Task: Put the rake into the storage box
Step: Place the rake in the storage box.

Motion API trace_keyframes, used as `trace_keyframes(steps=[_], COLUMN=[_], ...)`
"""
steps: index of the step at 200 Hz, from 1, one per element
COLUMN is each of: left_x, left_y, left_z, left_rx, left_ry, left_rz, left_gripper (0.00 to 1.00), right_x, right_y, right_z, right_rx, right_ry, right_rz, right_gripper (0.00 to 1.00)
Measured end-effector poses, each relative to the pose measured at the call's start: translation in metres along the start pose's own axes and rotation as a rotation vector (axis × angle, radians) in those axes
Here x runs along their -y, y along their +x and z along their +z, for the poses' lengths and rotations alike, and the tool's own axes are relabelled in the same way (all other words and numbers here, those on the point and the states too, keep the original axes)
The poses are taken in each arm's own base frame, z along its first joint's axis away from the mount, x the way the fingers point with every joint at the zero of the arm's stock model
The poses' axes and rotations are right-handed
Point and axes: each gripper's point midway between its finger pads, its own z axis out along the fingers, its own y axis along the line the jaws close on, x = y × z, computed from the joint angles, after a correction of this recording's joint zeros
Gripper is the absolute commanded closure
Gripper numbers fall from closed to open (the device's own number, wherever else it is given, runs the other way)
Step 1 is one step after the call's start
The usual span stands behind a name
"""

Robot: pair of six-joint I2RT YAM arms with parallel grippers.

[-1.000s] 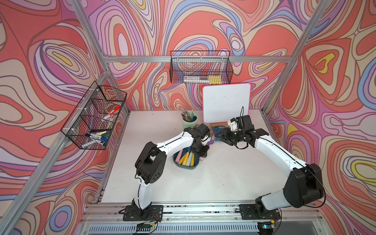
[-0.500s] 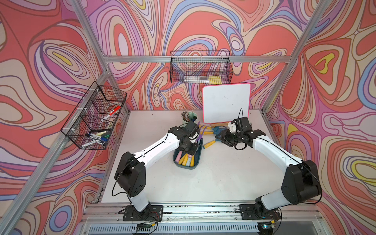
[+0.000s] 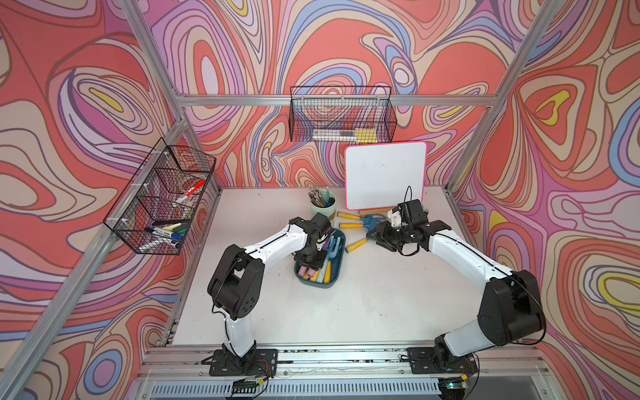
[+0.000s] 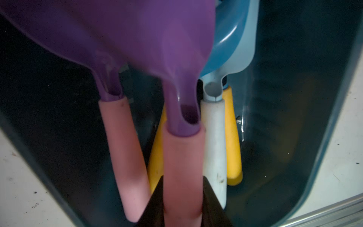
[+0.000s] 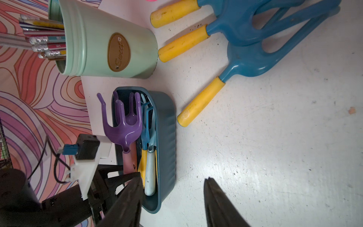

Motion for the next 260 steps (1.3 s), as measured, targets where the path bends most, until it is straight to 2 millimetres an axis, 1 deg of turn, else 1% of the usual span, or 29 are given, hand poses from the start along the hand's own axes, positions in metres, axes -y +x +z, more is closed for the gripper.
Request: trace_keyframes(steps=[19, 61, 105, 152, 190, 229, 260], left_x=[-0.002, -0.005, -0.016, -0.018, -0.023, -0.032, -0.035], left_y=[-0.002, -0.002, -0.001, -0.001, 0.005, 0.016, 0.019], left_z=[0.006, 0.004, 0.000, 0.000, -0.001, -0.014, -0.023], left_rx=[-0.006, -0.009, -0.012, -0.015, -0.036, -0.058, -0.059], left_ry=[-0.002, 0.011, 0.003, -0.002, -0.030, -0.077, -0.100], left_rz=[-0.011, -0.030, -0.057, -0.062, -0.072, -0.073, -0.072], left_gripper=[1.00, 1.00, 1.00, 1.00, 1.00, 1.00, 1.00], right_x=[0.001, 0.005, 0.007, 0.007, 0.008, 0.012, 0.016], right_y=[0.001, 0.005, 0.007, 0.007, 0.008, 0.009, 0.011], right_z=[0.000, 0.001, 0.001, 0.001, 0.001, 0.006, 0.010], right_rx=[-0.004, -0.017, -0.025, -0.027, -0.030, -0.043, -0.055], right_ry=[0.004, 0.016, 0.022, 0.024, 0.026, 0.037, 0.047], right_rz=[0.002, 0.004, 0.003, 0.000, -0.001, 0.005, 0.014], right_gripper=[0.49, 0.49, 0.49, 0.49, 0.48, 0.48, 0.48])
